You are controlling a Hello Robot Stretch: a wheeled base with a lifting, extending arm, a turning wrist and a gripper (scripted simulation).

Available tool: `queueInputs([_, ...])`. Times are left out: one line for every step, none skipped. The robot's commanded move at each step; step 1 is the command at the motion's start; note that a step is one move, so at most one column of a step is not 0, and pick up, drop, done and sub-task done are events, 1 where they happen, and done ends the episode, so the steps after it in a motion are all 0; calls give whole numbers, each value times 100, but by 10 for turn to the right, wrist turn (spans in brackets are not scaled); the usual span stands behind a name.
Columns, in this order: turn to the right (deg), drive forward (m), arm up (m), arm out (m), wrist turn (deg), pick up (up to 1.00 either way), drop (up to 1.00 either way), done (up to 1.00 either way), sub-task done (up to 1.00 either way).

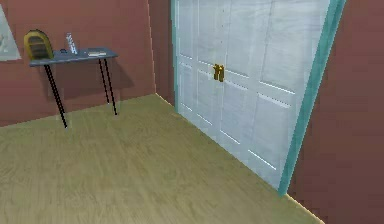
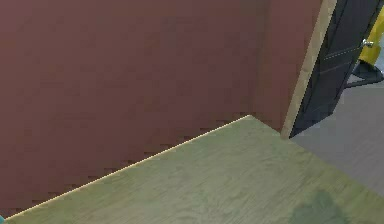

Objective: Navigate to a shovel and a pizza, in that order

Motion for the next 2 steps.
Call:
queueInputs([30,0,0,0,0,0,0,0,0])
queueInputs([0,25,0,0,0,0,0,0,0])
